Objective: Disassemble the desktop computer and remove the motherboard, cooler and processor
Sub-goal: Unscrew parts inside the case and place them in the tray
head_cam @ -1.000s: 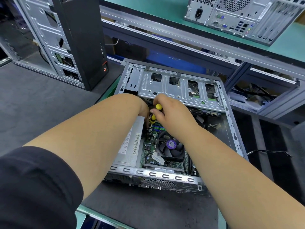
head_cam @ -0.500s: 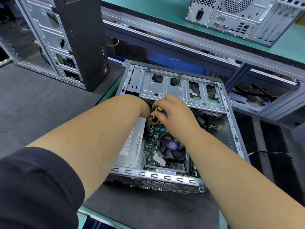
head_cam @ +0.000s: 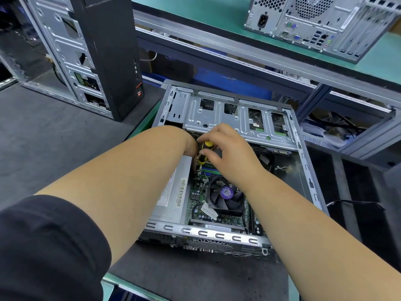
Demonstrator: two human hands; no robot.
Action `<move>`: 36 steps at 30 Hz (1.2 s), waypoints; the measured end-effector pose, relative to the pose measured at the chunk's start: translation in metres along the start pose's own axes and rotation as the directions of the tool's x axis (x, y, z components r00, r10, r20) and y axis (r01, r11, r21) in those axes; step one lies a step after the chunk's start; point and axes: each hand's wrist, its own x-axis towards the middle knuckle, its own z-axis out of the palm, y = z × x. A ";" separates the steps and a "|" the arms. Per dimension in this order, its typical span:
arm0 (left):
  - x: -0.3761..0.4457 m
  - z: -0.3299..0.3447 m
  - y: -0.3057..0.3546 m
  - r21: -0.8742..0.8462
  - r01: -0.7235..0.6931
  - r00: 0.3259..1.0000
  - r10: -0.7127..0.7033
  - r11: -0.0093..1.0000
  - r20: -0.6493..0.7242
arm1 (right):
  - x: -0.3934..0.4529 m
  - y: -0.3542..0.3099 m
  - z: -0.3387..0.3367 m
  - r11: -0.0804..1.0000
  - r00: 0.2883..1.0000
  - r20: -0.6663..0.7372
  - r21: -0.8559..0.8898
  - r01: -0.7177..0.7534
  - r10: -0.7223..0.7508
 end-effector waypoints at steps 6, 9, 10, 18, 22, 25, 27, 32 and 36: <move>-0.001 0.000 0.004 0.058 -0.021 1.000 0.020 0.998 0.022 | -0.001 0.002 0.000 1.000 1.000 0.003 -0.031 -0.004 0.004; -0.002 0.000 0.000 0.034 0.008 1.000 -0.007 0.999 -0.023 | -0.001 0.001 0.001 0.999 1.000 -0.030 -0.032 0.006 -0.007; 0.000 0.000 -0.001 0.033 0.009 1.000 -0.008 0.999 -0.029 | 0.000 0.001 0.001 1.000 0.999 -0.048 -0.009 0.001 -0.001; 0.008 0.001 0.001 0.020 -0.032 0.999 0.032 0.999 0.014 | 0.000 0.004 0.001 1.000 0.999 -0.026 -0.005 0.023 -0.023; 0.011 0.002 -0.002 0.010 0.002 1.000 -0.002 1.000 0.011 | -0.001 0.002 0.000 1.000 0.999 -0.033 -0.002 0.009 -0.009; 0.011 0.001 -0.002 0.003 0.001 1.000 -0.001 1.000 -0.005 | 0.000 0.000 0.000 1.000 0.996 -0.085 -0.016 -0.010 0.009; 0.011 0.001 -0.001 -0.010 -0.015 1.000 0.015 1.000 0.003 | 0.000 0.000 0.000 0.999 0.997 -0.071 -0.047 -0.008 0.005; 0.015 0.002 -0.001 0.031 -0.049 0.999 0.048 0.998 0.026 | -0.002 0.002 0.000 1.000 1.000 -0.012 -0.009 -0.024 0.024; 0.017 0.002 -0.004 0.013 -0.033 0.999 0.032 0.999 0.007 | -0.001 0.002 0.001 1.000 0.999 -0.046 0.010 -0.020 0.020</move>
